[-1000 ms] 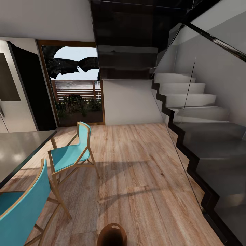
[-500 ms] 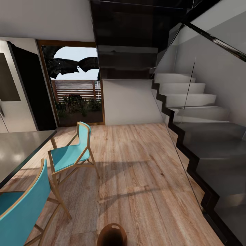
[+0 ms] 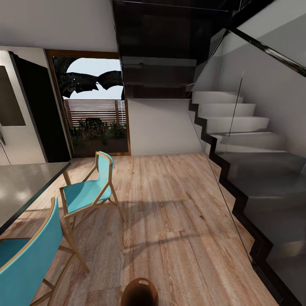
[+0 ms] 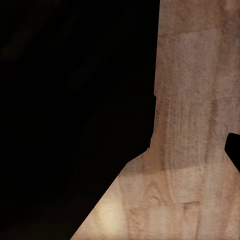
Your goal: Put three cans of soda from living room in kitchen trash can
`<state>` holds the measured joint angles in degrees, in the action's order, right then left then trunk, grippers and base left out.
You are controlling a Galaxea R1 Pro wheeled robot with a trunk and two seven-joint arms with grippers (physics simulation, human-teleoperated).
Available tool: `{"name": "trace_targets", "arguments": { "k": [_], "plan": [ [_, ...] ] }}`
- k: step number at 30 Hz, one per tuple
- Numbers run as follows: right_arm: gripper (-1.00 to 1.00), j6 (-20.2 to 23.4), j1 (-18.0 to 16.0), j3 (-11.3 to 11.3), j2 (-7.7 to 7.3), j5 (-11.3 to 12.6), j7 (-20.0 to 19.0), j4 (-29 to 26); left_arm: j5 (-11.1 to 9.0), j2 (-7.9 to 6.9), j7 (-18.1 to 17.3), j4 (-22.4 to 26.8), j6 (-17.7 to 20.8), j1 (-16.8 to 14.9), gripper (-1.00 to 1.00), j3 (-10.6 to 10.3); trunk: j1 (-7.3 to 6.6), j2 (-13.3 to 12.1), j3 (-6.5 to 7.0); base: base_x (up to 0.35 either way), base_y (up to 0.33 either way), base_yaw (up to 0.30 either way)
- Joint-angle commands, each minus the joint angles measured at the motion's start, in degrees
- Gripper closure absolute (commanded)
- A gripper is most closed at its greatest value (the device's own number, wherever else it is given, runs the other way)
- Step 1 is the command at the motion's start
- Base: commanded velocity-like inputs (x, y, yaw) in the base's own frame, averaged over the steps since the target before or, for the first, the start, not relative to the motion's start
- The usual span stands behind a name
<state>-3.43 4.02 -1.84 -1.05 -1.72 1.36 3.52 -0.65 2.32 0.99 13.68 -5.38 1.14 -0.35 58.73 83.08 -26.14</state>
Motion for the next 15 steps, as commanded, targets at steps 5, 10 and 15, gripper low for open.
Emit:
{"name": "trace_targets", "arguments": {
  "k": [5, 10, 15],
  "plan": [
    [-1.00, 0.0, 0.0, 0.0, 0.00, 0.0, 0.0, 0.0, 0.0, 0.00, 0.0, 0.0, 0.0, 0.0, -1.00, 0.0, 0.00, 0.0, 0.00, 0.000, 0.000, 0.000],
    [-1.00, 0.0, 0.0, 0.0, 0.00, 0.0, 0.0, 0.0, 0.0, 0.00, 0.0, 0.0, 0.0, 0.0, -1.00, 0.0, 0.00, 0.0, 0.00, 0.000, 0.000, 0.000],
    [-1.00, 0.0, 0.0, 0.0, 0.00, 0.0, 0.0, 0.0, 0.0, 0.00, 0.0, 0.0, 0.0, 0.0, -1.00, 0.0, 0.00, 0.0, 0.00, 0.000, 0.000, 0.000]
  ]
}}
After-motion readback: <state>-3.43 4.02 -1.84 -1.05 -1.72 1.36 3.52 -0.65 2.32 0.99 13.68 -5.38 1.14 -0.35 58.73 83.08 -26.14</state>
